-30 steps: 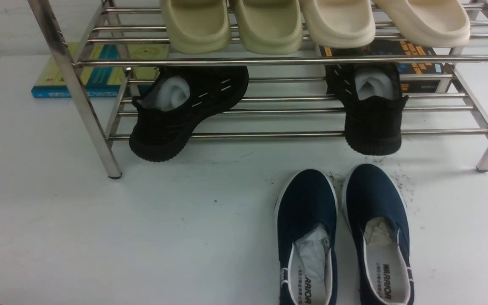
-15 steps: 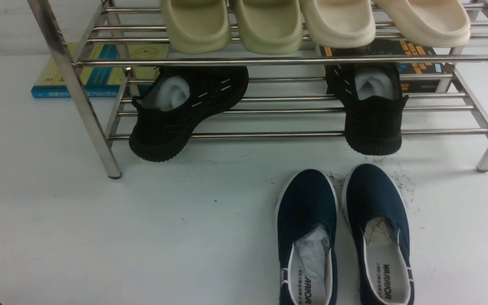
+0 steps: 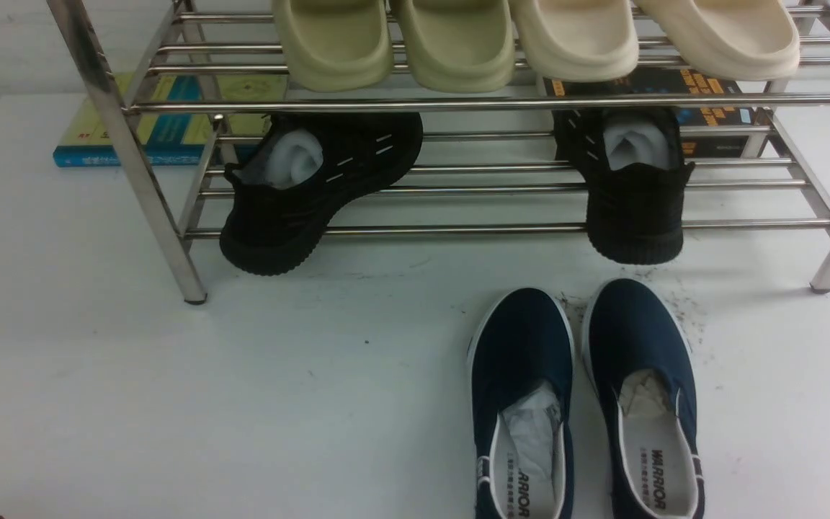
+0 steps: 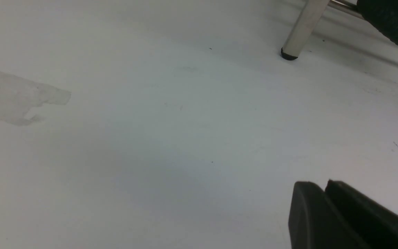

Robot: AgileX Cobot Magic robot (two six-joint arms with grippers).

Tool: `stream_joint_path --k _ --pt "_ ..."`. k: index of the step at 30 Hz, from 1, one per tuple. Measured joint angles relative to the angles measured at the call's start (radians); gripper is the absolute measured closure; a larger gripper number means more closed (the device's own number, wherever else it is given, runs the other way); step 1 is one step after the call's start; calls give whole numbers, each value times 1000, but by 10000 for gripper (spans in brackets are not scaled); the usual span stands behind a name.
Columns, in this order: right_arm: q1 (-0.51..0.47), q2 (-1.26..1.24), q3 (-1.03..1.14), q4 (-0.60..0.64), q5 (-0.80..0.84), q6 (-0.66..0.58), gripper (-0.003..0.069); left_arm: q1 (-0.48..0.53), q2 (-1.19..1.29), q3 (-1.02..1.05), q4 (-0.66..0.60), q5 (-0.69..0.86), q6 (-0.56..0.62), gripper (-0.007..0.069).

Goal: Take the shoes off the shelf with your hand on the white table.

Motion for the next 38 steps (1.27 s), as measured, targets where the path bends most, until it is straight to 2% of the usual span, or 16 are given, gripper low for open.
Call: stream_joint_path --k 38 --pt "0 0 0 0 0 0 421 0 0 0 0 0 0 511"
